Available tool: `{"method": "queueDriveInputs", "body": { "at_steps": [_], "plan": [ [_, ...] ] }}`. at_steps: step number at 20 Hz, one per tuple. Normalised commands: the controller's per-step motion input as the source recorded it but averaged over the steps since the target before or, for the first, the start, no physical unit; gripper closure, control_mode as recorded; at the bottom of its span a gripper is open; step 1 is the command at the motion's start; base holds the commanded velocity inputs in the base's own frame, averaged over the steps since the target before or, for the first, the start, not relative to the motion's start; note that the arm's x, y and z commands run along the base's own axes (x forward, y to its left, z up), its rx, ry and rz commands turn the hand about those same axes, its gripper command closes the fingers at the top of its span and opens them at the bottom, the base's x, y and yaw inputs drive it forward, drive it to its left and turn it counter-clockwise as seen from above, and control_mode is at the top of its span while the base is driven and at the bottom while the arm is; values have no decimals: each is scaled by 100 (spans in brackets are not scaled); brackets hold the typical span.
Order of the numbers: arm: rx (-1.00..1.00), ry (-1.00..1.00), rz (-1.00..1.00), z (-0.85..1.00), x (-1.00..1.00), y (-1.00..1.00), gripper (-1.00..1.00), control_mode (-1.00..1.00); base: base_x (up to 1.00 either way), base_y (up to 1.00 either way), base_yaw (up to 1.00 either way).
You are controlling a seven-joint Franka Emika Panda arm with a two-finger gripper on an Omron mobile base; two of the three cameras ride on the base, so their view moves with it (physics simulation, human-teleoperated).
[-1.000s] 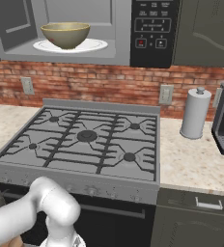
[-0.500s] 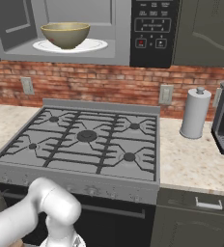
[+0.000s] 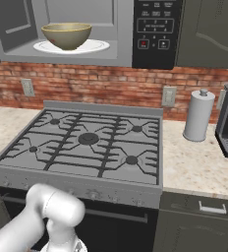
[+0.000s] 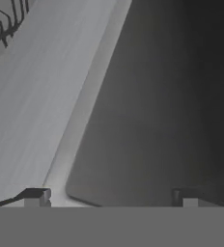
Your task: Pick the bell pepper from the sink and place it in the bowl. Then pick the bowl and place it in the microwave. Then close the microwave door and press the start button.
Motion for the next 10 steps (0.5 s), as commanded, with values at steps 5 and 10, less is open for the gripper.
{"method": "queueDriveInputs", "body": {
  "at_steps": [5, 10],
  "plan": [
    [6, 0, 0, 28, 38, -81, -100, -100, 0, 0, 0],
    [7, 5, 0, 1, 50, -67, -100, -100, 0, 0, 0]
  ]
}}
